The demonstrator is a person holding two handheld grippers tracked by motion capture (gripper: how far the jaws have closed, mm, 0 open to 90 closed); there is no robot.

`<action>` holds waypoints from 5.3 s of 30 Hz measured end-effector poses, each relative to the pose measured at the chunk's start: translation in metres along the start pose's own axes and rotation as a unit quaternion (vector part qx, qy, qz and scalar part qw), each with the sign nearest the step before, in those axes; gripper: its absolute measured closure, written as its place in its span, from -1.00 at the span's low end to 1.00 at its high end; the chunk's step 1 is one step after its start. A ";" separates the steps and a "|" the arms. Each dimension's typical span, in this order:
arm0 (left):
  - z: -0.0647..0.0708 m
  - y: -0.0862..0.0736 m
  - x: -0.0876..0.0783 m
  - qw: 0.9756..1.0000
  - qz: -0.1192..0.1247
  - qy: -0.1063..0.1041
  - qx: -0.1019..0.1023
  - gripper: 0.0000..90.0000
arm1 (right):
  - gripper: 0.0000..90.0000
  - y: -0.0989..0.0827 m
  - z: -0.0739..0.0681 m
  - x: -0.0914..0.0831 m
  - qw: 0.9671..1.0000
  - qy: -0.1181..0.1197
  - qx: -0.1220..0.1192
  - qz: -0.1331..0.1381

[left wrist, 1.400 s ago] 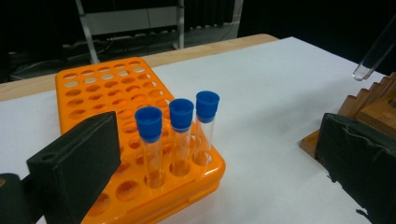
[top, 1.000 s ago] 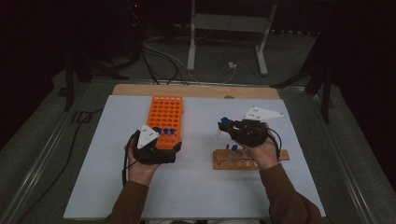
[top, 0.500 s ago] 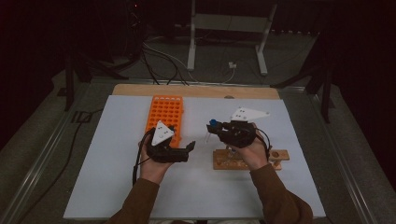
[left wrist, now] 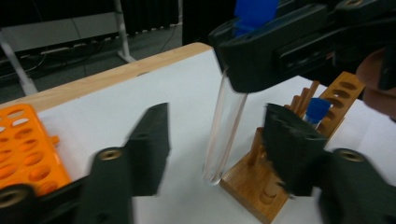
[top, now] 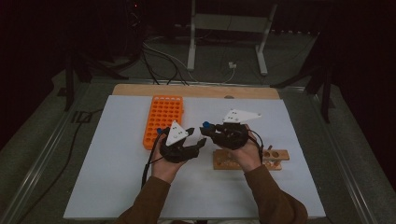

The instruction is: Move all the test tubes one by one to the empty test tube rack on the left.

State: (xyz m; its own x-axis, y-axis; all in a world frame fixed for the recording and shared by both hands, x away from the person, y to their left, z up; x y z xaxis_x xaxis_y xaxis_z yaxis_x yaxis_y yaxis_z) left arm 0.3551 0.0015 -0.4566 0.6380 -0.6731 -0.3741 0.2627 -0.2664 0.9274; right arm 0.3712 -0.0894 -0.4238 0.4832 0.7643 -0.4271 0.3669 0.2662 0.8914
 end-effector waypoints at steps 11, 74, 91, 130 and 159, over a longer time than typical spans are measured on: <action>0.004 0.000 0.002 1.000 0.001 -0.005 0.017 0.66 | 0.70 -0.001 -0.004 0.003 1.000 0.005 -0.001 -0.002; -0.043 -0.015 -0.036 0.998 0.019 0.035 -0.038 0.74 | -1.00 -0.028 0.057 -0.062 0.997 -0.061 0.039 0.025; -0.070 -0.023 -0.060 0.996 0.021 0.065 -0.054 0.74 | -1.00 -0.045 0.077 -0.086 0.993 -0.082 0.067 0.042; -0.123 -0.072 -0.052 0.985 -0.032 0.156 -0.062 0.74 | -1.00 -0.052 0.076 -0.087 0.993 -0.074 0.073 0.049; -0.118 -0.099 -0.045 0.984 -0.089 0.147 -0.051 0.73 | -1.00 -0.054 0.071 -0.083 0.995 -0.066 0.067 0.045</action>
State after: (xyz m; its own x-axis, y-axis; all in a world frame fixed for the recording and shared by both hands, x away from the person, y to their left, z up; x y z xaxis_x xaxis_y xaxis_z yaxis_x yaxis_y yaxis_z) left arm 0.3859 0.1398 -0.5325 0.7535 -0.3884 -0.5304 0.4514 -0.2809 0.8470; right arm 0.3681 -0.2094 -0.4467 0.6152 0.6957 -0.3709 0.4161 0.1131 0.9023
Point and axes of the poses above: each handheld gripper's, and its own axes: x roughly forward along the jaws, y roughly out of its top, z roughly to its right, the point moved 8 cm from there along x, roughly forward along the jaws, and after that the axes turned 3 degrees about x, right-handed, at the moved point
